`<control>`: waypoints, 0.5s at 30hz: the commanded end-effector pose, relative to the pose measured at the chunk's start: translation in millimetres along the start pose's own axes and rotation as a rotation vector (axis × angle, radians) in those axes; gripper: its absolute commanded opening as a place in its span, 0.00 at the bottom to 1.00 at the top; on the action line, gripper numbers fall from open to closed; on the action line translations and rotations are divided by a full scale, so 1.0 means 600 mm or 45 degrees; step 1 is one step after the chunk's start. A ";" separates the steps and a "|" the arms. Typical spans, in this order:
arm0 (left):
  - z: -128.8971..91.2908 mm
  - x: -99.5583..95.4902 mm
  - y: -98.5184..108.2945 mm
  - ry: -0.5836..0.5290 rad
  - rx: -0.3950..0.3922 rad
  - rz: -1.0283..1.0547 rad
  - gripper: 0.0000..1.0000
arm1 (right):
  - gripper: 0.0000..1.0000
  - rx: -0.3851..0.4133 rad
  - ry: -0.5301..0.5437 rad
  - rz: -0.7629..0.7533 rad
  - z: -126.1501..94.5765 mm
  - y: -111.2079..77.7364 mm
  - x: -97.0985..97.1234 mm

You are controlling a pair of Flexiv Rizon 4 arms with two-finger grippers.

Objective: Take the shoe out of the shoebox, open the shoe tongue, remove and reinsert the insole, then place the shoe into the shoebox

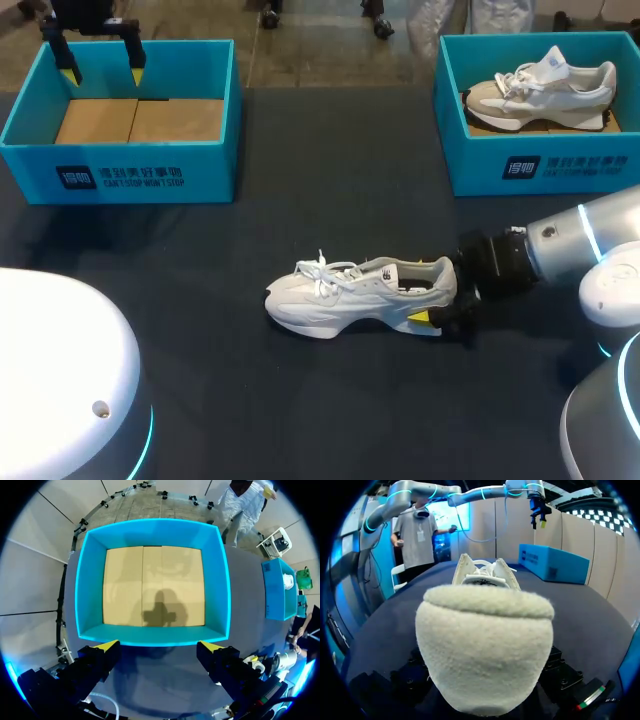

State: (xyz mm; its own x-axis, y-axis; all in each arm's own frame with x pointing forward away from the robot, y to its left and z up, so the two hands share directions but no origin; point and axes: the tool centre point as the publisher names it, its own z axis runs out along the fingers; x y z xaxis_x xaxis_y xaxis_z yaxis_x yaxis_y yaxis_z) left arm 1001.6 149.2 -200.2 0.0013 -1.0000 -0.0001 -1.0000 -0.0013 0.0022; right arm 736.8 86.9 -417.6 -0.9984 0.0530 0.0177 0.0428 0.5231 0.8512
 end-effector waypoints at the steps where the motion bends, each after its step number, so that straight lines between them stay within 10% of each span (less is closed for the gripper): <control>1: 0.000 -0.001 0.001 0.000 0.001 0.001 1.00 | 0.00 0.002 -0.004 0.000 0.013 -0.002 0.002; 15: 0.006 0.030 0.043 0.004 0.007 0.010 1.00 | 0.00 0.002 -0.004 0.000 0.013 -0.002 0.002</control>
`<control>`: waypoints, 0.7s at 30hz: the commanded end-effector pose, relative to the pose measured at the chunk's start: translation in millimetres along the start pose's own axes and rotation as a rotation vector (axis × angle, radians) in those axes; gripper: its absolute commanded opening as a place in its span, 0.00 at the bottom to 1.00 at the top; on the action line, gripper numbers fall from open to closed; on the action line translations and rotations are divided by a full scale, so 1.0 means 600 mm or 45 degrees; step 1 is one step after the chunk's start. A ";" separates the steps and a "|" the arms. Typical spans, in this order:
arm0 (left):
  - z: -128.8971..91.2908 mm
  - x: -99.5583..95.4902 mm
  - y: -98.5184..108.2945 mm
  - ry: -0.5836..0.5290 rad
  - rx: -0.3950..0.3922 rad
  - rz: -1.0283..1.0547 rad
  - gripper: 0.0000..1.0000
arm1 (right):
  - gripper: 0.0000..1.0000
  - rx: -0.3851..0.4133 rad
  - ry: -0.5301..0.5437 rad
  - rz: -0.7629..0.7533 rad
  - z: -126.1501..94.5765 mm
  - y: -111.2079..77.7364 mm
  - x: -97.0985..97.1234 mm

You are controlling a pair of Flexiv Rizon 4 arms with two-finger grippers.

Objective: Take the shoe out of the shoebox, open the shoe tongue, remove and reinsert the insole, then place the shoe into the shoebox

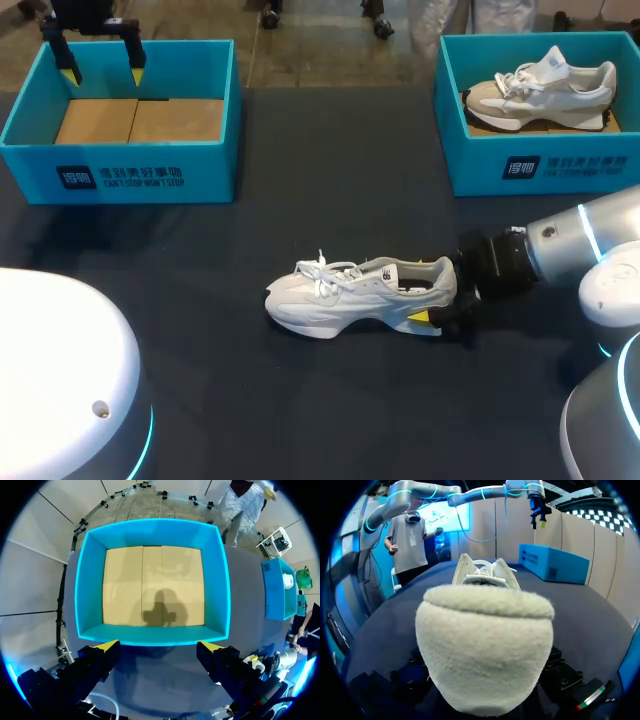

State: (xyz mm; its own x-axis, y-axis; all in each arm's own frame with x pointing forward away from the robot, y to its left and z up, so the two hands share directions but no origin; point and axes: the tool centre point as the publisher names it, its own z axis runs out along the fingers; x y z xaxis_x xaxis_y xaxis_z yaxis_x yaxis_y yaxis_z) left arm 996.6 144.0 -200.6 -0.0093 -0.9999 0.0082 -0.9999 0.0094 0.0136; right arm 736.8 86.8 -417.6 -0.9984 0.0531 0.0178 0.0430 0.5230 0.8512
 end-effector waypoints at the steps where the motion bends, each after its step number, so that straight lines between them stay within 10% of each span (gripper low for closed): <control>1: 0.006 0.032 0.044 -0.009 0.032 -0.010 1.00 | 0.00 0.002 -0.004 0.000 0.013 -0.002 0.002; 21: 0.002 0.218 0.180 0.024 -0.004 0.034 1.00 | 0.00 0.002 -0.004 0.000 0.013 -0.002 0.002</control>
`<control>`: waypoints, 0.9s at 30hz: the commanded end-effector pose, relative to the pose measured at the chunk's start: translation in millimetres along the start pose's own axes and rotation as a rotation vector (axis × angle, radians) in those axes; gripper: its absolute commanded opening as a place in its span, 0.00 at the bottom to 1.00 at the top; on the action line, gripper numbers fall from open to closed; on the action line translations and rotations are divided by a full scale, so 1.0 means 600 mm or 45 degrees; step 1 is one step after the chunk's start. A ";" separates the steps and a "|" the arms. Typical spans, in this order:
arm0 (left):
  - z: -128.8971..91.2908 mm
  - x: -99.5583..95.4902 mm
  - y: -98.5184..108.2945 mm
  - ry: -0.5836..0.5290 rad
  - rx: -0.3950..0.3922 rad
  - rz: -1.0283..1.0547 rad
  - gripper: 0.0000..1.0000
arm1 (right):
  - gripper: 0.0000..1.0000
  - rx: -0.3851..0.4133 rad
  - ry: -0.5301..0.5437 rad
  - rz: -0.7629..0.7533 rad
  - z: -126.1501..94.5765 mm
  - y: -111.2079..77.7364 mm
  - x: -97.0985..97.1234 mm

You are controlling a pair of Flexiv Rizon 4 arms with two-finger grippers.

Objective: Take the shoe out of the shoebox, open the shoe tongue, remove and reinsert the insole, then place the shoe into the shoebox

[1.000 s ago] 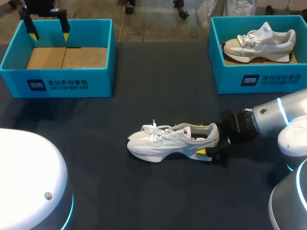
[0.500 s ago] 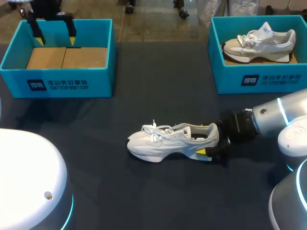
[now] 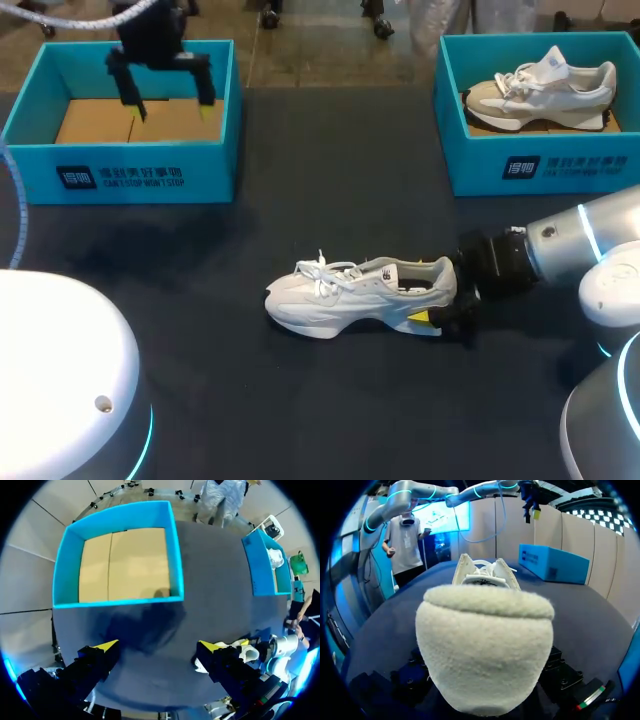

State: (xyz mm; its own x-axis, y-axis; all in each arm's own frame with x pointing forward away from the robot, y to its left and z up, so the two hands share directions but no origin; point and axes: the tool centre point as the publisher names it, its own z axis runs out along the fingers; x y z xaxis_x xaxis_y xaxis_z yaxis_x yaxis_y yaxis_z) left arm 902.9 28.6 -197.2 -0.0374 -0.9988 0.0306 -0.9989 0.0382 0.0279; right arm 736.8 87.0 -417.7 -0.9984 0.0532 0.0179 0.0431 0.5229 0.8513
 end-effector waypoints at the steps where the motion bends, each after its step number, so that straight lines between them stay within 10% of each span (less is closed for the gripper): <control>1: 0.007 0.034 0.033 -0.010 0.019 -0.001 1.00 | 0.00 0.002 -0.004 0.000 0.013 -0.002 0.002; 27: 0.081 0.222 0.208 0.001 0.003 -0.045 1.00 | 0.00 0.002 -0.004 0.000 0.013 -0.002 0.002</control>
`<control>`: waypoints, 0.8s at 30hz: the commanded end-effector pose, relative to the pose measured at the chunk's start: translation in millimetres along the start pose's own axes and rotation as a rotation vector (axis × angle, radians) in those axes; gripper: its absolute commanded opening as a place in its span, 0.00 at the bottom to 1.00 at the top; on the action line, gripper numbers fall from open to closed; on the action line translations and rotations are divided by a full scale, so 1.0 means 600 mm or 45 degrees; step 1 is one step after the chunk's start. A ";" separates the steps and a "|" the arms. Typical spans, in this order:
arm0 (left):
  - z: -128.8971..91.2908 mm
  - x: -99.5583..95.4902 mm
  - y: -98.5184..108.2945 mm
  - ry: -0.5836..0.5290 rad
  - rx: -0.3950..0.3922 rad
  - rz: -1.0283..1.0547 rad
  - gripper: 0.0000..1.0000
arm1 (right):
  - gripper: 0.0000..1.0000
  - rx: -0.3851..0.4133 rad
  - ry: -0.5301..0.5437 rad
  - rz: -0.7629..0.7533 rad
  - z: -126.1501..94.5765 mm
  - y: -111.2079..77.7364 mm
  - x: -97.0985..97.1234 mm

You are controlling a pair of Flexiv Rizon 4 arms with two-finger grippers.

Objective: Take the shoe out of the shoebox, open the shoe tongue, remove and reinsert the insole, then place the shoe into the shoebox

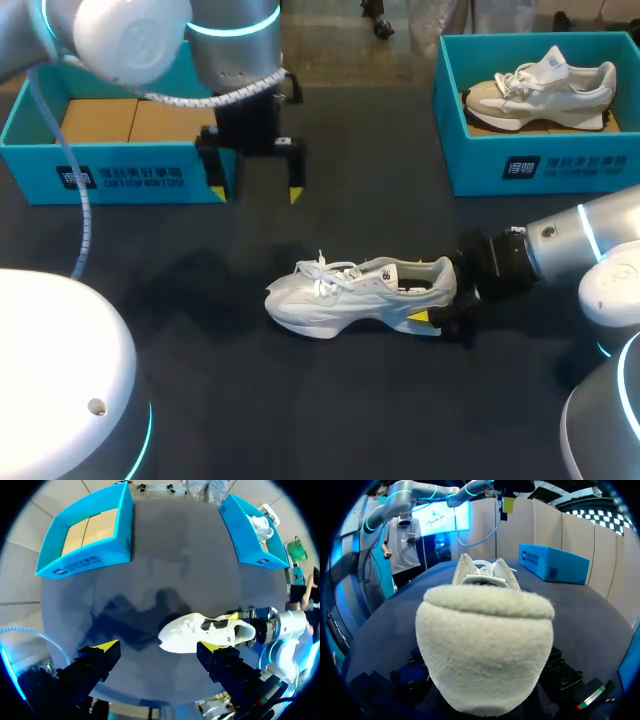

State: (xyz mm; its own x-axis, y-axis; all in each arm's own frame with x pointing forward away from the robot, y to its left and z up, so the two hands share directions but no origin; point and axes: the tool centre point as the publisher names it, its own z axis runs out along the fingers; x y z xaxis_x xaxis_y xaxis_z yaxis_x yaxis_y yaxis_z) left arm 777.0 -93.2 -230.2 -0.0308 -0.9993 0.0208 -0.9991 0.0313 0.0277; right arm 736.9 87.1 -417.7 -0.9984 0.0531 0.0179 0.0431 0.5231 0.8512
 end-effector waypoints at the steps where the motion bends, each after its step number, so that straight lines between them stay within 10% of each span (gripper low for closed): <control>1: 0.014 0.019 0.012 0.025 0.000 -0.028 1.00 | 0.00 0.002 -0.004 0.000 0.012 -0.002 0.002; 24: 0.017 0.029 0.020 0.039 -0.015 -0.001 1.00 | 0.00 0.002 -0.004 0.000 0.012 -0.002 0.002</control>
State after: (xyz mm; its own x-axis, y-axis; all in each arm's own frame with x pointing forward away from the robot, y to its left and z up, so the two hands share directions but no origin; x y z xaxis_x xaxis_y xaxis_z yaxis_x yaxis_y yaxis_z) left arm 766.3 -109.9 -238.4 -0.0282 -0.9987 0.0432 -0.9987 0.0300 0.0410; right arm 736.9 87.1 -417.7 -0.9984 0.0531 0.0180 0.0431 0.5230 0.8512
